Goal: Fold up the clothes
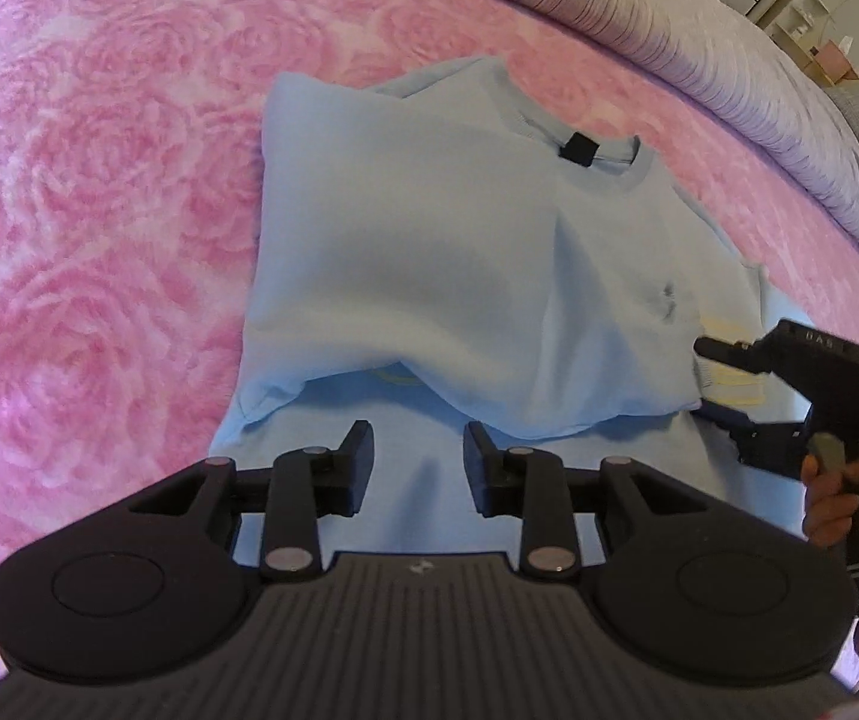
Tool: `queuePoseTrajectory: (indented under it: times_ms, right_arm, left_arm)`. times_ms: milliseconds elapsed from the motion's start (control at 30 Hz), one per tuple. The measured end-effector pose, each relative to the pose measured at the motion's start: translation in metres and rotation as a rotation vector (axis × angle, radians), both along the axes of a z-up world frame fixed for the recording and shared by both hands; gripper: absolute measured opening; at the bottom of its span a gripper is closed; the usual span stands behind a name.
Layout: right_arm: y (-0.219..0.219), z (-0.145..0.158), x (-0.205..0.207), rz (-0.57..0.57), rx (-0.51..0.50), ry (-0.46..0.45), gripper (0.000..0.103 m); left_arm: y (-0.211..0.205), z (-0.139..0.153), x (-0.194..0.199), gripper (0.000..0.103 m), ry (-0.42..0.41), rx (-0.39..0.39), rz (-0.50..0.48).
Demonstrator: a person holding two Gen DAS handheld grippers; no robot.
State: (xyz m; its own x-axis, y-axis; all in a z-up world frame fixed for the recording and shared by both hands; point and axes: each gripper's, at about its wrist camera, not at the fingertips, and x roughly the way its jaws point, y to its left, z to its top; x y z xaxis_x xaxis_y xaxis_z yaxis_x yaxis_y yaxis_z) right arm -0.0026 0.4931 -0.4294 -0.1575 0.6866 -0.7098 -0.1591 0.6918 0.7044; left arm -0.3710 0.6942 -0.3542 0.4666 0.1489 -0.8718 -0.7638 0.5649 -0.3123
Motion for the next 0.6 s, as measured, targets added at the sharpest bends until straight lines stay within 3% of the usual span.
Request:
queuePoseTrajectory:
  times_ms: [67, 100, 133, 267, 333, 400, 533, 600]
  right_arm:
    - [0.009, 0.005, -0.002, 0.014, -0.004, -0.045, 0.055]
    - [0.013, 0.012, -0.005, 0.046, -0.007, -0.103, 0.028]
    - [0.015, 0.02, -0.006, 0.077, 0.012, -0.163, 0.009]
    - [0.01, 0.07, -0.01, 0.126, 0.093, -0.459, 0.008]
    - [0.003, 0.08, -0.009, 0.118, 0.05, -0.549, 0.008]
    - [-0.005, 0.071, 0.0, 0.087, -0.023, -0.553, 0.008]
    - [-0.012, 0.034, 0.012, 0.075, -0.164, -0.458, 0.011]
    - [-0.017, 0.033, 0.01, 0.078, -0.185, -0.465, 0.011]
  left_arm:
    - [0.003, -0.004, 0.0, 0.027, 0.006, -0.003, 0.006]
    - [0.003, -0.004, 0.0, 0.027, 0.004, -0.003, 0.008]
    - [0.004, -0.004, 0.0, 0.027, 0.004, -0.002, 0.011]
    - [0.008, -0.012, 0.008, 0.027, 0.051, 0.023, 0.009]
    - [0.01, -0.02, 0.012, 0.027, 0.081, 0.027, 0.012]
    - [0.01, -0.027, 0.016, 0.027, 0.109, 0.03, 0.013]
    - [0.005, -0.032, 0.027, 0.027, 0.176, 0.07, -0.012]
    - [-0.001, -0.023, 0.032, 0.027, 0.184, 0.096, -0.035]
